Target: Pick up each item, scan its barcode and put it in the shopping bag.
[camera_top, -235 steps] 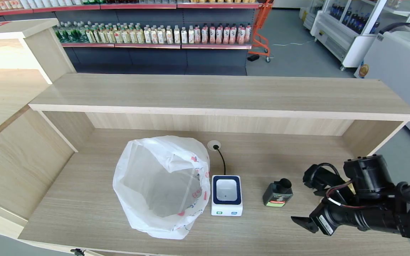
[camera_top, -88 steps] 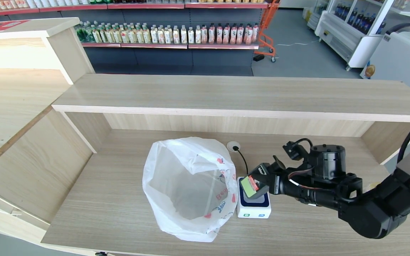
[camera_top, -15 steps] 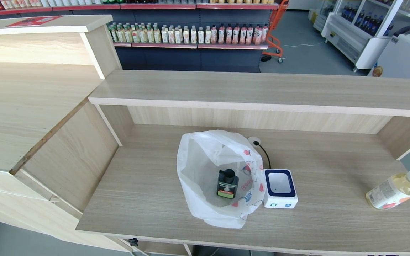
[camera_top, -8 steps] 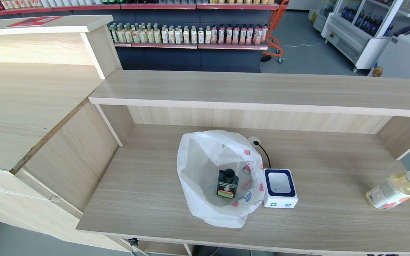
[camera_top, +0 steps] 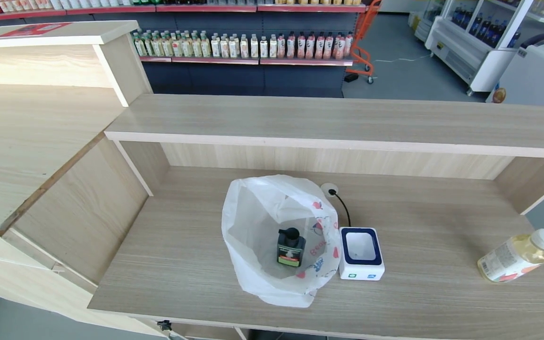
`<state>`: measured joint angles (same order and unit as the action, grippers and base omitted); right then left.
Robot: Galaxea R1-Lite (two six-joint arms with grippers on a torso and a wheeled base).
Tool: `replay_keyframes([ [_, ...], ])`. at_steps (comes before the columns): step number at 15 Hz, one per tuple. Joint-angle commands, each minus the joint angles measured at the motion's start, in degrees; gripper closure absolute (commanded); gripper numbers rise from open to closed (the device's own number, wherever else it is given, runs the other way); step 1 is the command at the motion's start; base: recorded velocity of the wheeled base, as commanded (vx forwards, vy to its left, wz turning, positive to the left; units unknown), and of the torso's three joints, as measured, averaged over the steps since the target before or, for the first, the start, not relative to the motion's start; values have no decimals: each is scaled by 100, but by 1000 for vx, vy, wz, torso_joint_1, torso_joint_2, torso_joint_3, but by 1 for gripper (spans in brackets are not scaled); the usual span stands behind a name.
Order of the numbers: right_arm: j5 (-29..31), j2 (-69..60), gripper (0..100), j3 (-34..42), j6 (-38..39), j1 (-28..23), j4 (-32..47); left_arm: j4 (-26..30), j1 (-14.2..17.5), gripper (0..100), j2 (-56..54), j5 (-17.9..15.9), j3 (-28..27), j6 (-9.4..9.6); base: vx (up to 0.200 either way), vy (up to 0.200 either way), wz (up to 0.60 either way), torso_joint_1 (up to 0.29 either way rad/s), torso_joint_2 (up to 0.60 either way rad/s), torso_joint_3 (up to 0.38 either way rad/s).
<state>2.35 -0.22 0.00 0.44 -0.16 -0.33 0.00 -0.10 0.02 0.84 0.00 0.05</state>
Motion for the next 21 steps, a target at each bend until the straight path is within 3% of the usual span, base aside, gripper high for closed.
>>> replay_keyframes([
  [1, 2, 22, 0, 0, 0, -2, -2, 0, 1, 0, -2, 4, 0, -5, 0, -200, 0, -2, -2, 2],
  [14, 2, 22, 0, 0, 0, -2, -2, 0, -8, 0, -2, 4, 0, 4, 0, -200, 0, 4, 4, 3],
  [17, 2, 22, 0, 0, 0, -2, 7, 0, -8, 0, -2, -5, 0, -22, 0, 0, 0, 0, 0, 0],
  [21, 2, 22, 0, 0, 0, -2, -2, 0, -8, 0, -2, 4, 0, -31, -200, 0, 0, 6, 4, 4],
])
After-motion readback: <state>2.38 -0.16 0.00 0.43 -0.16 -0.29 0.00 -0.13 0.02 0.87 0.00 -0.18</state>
